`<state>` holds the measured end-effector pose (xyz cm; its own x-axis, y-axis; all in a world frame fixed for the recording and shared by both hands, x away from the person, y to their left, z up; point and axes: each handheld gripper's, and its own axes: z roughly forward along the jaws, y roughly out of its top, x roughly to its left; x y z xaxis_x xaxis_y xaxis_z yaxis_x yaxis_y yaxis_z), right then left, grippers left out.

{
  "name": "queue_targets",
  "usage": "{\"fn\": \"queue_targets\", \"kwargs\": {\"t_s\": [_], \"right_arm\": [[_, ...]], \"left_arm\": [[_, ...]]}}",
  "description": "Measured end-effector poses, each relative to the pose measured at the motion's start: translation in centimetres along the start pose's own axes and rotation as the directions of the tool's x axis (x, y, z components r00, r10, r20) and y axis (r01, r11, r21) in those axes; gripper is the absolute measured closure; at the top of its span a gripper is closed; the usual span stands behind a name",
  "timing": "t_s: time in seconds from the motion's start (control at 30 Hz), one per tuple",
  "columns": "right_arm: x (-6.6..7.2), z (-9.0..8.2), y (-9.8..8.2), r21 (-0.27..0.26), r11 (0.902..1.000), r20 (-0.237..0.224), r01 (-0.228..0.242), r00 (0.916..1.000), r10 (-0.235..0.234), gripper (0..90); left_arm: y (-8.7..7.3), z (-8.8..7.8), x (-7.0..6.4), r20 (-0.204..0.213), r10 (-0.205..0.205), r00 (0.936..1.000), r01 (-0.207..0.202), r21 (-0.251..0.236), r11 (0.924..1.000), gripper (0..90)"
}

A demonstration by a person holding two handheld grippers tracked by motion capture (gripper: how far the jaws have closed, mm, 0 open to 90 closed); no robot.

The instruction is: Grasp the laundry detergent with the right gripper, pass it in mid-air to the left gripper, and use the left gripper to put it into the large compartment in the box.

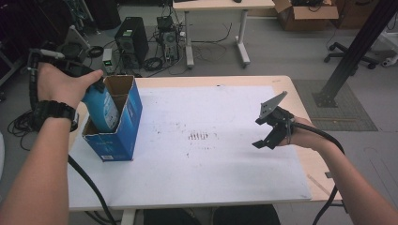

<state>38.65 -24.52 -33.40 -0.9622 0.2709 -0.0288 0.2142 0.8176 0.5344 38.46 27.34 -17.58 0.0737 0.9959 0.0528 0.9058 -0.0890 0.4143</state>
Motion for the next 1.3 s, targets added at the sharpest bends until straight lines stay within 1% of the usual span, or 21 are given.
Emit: {"fn": "queue_targets", "kwargs": {"t_s": [0.03,0.43,0.6,0.83,0.97,1.1,1.3], "right_arm": [[0.0,0.0,0.0,0.001,1.0000,0.000,0.000,1.0000,0.000,7.6],[0.1,0.4,-0.4,0.009,1.0000,-0.006,-0.003,1.0000,0.003,7.6],[0.2,0.6,-0.5,0.013,0.9999,-0.008,-0.002,1.0000,0.002,7.6],[0.2,0.8,-0.5,0.012,0.9999,-0.011,-0.003,0.9999,0.003,7.6],[0.2,1.0,-0.6,0.014,0.9999,-0.013,-0.004,0.9999,0.005,7.6],[0.3,1.0,-0.6,0.014,0.9999,-0.013,-0.003,0.9999,0.003,7.6],[0.3,0.9,-0.7,0.019,0.9998,-0.011,-0.004,0.9999,0.004,7.8]], "left_arm": [[-0.1,0.3,0.0,0.000,-0.004,1.0000,0.004,0.001,1.0000,38.0],[-1.2,4.6,-0.2,0.011,0.002,0.9999,-0.002,0.052,0.9987,38.0],[-1.7,6.1,-0.3,0.012,0.002,0.9999,-0.003,0.069,0.9976,38.0],[-2.1,7.3,-0.3,0.008,0.003,1.0000,-0.003,0.084,0.9965,38.0],[-2.4,7.9,-0.2,0.012,-0.006,0.9999,0.005,0.089,0.9960,38.0],[-2.6,8.6,-0.3,-0.002,0.004,1.0000,-0.004,0.107,0.9943,38.0],[-2.8,9.4,-0.4,0.000,0.005,1.0000,-0.005,0.116,0.9932,38.0]]}}
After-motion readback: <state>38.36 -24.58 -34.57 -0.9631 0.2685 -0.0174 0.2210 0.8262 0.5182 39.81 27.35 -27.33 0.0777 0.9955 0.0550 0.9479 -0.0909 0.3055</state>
